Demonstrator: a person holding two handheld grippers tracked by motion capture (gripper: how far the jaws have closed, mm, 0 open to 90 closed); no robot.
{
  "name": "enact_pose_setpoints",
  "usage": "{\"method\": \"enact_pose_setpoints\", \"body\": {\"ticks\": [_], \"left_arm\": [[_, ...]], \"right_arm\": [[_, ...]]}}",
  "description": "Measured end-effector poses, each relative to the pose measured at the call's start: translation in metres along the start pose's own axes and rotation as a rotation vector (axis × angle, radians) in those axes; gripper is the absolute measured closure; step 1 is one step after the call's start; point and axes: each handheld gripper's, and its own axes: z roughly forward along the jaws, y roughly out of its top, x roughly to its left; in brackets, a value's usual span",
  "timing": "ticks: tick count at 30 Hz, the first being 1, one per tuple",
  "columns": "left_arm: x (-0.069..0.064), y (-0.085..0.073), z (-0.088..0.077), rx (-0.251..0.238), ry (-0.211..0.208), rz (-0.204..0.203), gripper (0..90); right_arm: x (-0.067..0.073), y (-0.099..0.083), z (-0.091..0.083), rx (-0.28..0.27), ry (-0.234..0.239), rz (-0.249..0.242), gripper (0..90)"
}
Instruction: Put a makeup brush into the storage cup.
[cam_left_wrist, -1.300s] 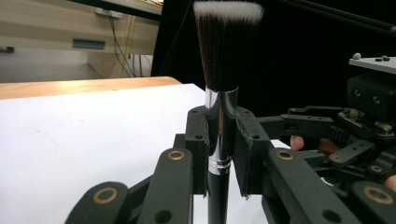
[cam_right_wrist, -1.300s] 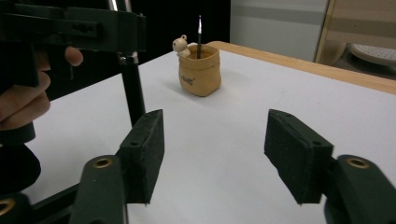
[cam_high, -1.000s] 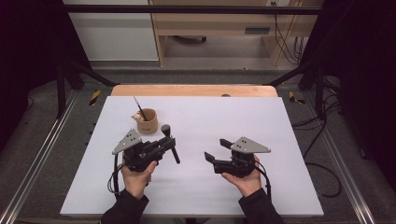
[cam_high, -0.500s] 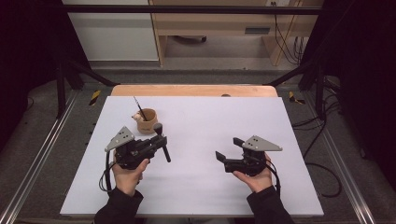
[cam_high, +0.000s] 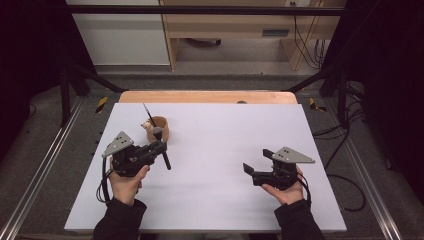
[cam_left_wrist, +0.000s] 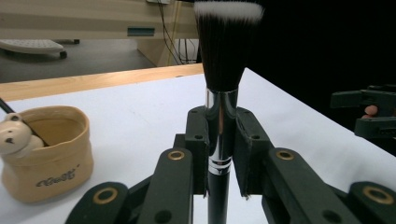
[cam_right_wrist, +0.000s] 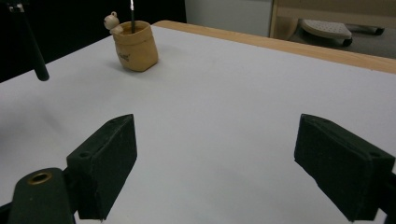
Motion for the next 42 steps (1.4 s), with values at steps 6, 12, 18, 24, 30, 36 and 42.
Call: {"method": "enact_pose_setpoints", "body": {"ticks": [6, 12, 18, 24, 30, 36, 42], "left_arm": [[0.006, 0.003, -0.007, -0.017, 0.012, -0.013, 77.1], [0.012, 0.005, -0.012, -0.022, 0.023, -0.023, 77.1], [0.016, 0.007, -0.017, -0.026, 0.035, -0.026, 77.2], [0.018, 0.009, -0.018, -0.025, 0.045, -0.021, 77.2], [0.019, 0.012, -0.017, -0.023, 0.05, -0.015, 77.1], [0.019, 0.016, -0.015, -0.017, 0.054, -0.001, 77.2], [0.019, 0.021, -0.015, -0.022, 0.055, 0.009, 77.2]], "right_arm": [[-0.01, -0.004, -0.011, -0.013, -0.019, 0.013, 12.9], [-0.018, -0.008, -0.02, -0.029, -0.037, 0.027, 12.2], [-0.025, -0.013, -0.027, -0.036, -0.061, 0.031, 10.2], [-0.029, -0.016, -0.031, -0.025, -0.086, 0.035, 8.2], [-0.031, -0.018, -0.035, -0.014, -0.104, 0.041, 6.5], [-0.034, -0.021, -0.038, -0.008, -0.12, 0.05, 5.5], [-0.034, -0.023, -0.039, -0.006, -0.127, 0.055, 5.0]]}}
